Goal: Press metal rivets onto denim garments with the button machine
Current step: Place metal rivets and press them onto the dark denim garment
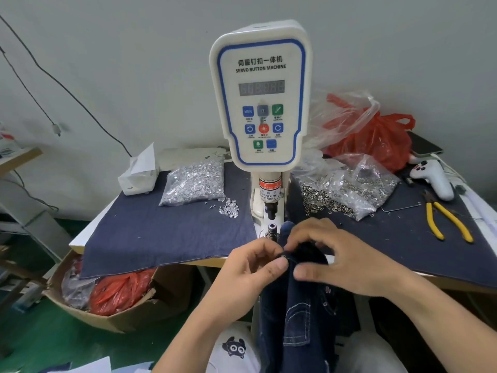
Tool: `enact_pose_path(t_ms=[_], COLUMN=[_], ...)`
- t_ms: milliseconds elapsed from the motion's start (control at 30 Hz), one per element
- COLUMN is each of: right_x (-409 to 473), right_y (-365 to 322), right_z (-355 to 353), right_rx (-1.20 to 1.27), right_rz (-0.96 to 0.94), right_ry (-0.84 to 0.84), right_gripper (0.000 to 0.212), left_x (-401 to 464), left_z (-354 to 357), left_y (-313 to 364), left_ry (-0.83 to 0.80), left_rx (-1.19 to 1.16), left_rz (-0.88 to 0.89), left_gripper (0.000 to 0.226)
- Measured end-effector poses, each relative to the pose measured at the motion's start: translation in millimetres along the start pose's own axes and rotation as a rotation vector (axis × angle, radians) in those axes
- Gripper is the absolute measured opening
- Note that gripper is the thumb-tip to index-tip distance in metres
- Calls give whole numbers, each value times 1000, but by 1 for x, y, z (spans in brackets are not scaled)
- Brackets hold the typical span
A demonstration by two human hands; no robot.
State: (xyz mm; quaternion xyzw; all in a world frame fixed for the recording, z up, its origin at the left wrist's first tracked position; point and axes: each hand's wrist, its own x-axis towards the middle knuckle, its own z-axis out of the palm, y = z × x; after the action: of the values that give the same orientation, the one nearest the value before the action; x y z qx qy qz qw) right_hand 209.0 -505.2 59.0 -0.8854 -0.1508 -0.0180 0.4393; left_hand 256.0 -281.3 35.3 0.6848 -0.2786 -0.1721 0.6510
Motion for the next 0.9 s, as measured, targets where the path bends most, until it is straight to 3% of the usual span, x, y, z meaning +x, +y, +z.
enact_pose_path(t_ms=[167,300,533,700,800,900], right_x=[0,2,9,5,8,9], right_y=[-6,-13,-11,-11,-3,4], right_z=[-3,-12,-9,-10,-1,-3], right_rx=[24,147,-116,74,-30,-44], right_rz=[26,50,142,87,197,262], right_ry=[2,-78,-219,-235,-341,-394], right_gripper=[29,17,25,18,23,31], left_x=[-3,-5,-2,0,7,6], left_z=[0,-6,-3,-4,-13,-8], left_y=[0,-3,-1,-6,-8,-14], left_ry=[-82,-187,-164,-237,-258,-203], left_rx=[-90,34,-6,-40,26,-84], left_rz=[-12,-75,-33,-127,-128,-121], left_gripper=[22,25,14,19,14,16])
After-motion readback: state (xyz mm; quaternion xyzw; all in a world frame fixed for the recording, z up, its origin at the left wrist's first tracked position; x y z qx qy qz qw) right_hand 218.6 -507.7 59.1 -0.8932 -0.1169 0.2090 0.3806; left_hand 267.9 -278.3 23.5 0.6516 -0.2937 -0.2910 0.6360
